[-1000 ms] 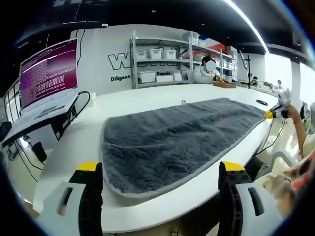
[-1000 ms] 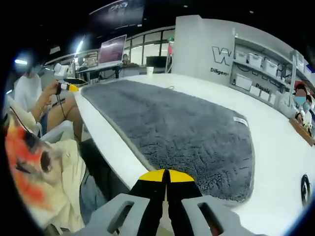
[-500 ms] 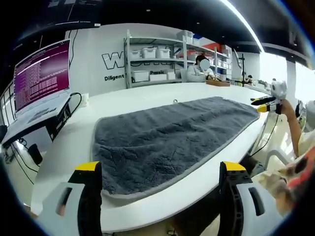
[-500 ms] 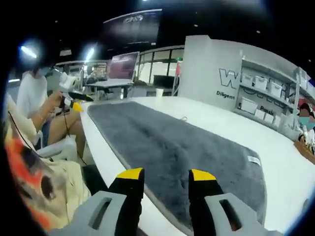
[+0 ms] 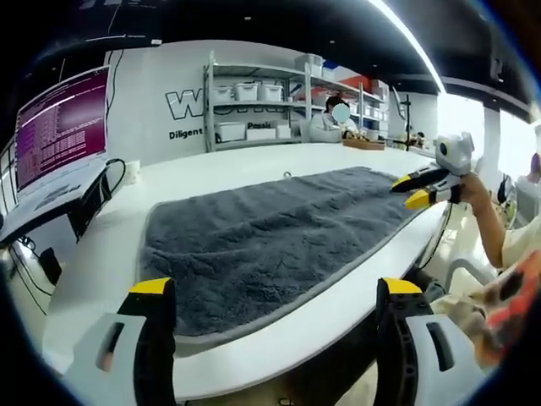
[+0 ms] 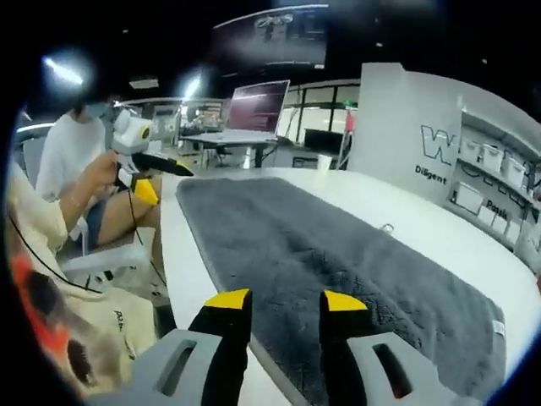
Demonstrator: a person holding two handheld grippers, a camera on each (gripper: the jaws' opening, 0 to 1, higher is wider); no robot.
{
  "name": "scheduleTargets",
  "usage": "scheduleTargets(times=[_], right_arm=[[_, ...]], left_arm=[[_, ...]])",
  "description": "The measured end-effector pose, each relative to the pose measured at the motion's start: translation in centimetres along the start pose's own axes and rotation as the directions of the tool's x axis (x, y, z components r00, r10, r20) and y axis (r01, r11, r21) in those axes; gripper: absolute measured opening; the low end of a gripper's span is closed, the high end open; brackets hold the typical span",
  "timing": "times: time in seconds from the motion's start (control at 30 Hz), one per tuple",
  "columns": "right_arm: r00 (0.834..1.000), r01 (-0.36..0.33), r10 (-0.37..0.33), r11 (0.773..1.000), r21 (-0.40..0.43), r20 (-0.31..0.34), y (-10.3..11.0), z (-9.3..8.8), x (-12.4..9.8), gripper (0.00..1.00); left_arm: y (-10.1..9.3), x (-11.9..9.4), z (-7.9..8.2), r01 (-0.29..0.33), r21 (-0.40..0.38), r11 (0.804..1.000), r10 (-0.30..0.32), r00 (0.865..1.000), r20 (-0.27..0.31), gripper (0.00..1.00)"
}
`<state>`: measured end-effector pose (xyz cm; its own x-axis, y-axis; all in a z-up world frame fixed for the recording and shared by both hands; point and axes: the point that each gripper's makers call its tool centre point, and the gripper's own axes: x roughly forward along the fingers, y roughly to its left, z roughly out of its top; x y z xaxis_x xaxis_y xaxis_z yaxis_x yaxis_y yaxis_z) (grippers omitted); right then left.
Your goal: Open the folded towel by lifting each exposed corner and separating the folded layers until the towel lies flat within the target outline without major curled edges
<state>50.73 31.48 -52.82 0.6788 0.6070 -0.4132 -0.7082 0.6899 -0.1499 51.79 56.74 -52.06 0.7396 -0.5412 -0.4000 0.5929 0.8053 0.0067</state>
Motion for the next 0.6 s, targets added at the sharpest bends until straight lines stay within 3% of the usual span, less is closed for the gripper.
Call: scheduleTargets(times=[0.13,0.27,0.47,0.6], right_arm=[[0.999,0.012,-0.013,1.0,-0.019,-0.038,0.2,-0.6,1.0,0.23],[0.993,0.065,-0.069,0.997,-0.049,-0.092,-0.5,-1.7,1.3,0.2],[0.993,0.045,-0.049,0.998,-0.038,-0.105,0.2,-2.4,1.3,0.15],[0.994,0.038,-0.04,0.999,-0.022,-0.098,0.4,-2.5,1.2,0.13]], left_arm=[[-0.7,0.6,0.2,0.006,-0.008,1.0,-0.006,1.0,0.008,0.95],[-0.5,1.4,0.6,-0.027,-0.012,1.0,0.027,0.999,0.028,0.94],[-0.5,3.2,1.1,-0.056,-0.056,0.997,0.059,0.997,0.05,0.94],[0.0,5.0,0.2,-0.125,-0.044,0.991,0.123,0.992,-0.028,0.93]])
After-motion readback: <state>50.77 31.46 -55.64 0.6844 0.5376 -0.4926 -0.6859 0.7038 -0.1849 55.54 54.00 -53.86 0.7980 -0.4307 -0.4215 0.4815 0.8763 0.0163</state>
